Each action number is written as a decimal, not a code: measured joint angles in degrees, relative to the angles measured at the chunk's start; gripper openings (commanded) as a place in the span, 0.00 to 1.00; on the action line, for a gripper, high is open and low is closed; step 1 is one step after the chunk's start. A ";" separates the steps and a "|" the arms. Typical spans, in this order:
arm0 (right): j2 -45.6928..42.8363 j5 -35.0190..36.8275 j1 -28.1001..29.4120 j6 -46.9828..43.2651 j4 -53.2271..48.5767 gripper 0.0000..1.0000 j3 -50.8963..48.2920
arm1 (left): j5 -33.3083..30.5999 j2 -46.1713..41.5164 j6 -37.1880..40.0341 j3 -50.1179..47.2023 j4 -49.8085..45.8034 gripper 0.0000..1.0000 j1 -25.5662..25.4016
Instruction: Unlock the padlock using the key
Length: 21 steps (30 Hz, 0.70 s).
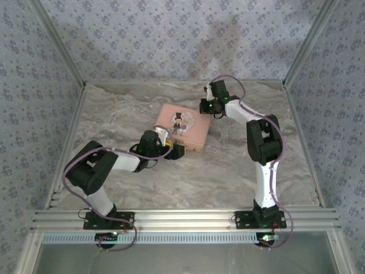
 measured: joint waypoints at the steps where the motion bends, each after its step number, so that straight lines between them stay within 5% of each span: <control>1: 0.00 0.52 0.00 -0.02 0.17 0.00 0.00 | 0.81 1.05 0.33 0.59 0.31 0.88 0.02; 8: 0.00 2.71 -0.15 -0.22 0.83 0.00 0.00 | 5.11 3.13 0.74 2.27 1.07 0.77 0.35; 21: -0.11 2.91 0.35 -0.70 1.31 0.00 -0.35 | 12.85 4.15 0.55 2.93 2.34 0.79 -0.07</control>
